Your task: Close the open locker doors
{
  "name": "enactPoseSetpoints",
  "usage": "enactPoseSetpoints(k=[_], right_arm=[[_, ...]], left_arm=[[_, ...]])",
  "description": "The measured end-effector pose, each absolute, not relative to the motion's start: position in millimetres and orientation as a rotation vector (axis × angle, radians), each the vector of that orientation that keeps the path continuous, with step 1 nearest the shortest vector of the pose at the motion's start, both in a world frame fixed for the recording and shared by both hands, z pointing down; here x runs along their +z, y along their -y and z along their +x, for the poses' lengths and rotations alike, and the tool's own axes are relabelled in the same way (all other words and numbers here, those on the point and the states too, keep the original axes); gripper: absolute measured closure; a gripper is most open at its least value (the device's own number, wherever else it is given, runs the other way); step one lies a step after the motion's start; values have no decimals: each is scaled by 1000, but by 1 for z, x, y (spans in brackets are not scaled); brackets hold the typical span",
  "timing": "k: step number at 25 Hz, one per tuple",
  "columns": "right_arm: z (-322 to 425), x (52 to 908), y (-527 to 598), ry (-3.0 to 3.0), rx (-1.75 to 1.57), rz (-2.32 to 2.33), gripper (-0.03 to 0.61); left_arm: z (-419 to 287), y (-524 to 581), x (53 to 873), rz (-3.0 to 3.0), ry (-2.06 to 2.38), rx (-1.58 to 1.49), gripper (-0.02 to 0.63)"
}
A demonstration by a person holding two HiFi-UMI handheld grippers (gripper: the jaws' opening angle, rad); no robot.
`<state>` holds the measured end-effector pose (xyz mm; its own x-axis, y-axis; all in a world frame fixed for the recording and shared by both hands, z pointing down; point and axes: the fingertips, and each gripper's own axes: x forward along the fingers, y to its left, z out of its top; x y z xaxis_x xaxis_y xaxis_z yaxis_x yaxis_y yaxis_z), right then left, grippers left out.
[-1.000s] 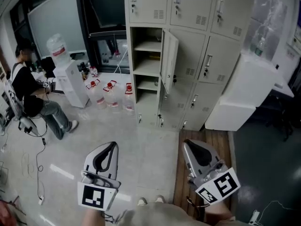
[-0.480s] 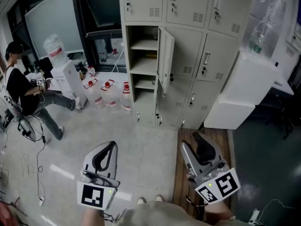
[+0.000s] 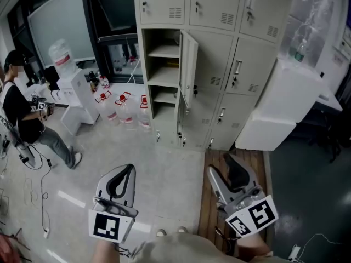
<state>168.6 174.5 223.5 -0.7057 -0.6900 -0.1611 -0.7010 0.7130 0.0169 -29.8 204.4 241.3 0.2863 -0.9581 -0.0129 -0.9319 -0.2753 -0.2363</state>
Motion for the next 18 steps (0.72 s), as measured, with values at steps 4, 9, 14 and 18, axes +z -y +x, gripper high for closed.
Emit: enactPoseSetpoints(k=[4, 9, 14, 18], right_arm=[[183, 226, -170, -2779, 123, -1112, 383], [195, 233, -159, -2785, 123, -1096, 382], [193, 241, -147, -2780, 140, -1068, 377], [188, 258, -133, -2787, 151, -1069, 376]], left_arm=[[-19, -202, 244, -2334, -1776, -200, 607], [-11, -195, 251, -2317, -1800, -207, 607], [-12, -185, 261, -2305, -1812, -207, 607], [-14, -166, 275, -2292, -1796, -207, 607]])
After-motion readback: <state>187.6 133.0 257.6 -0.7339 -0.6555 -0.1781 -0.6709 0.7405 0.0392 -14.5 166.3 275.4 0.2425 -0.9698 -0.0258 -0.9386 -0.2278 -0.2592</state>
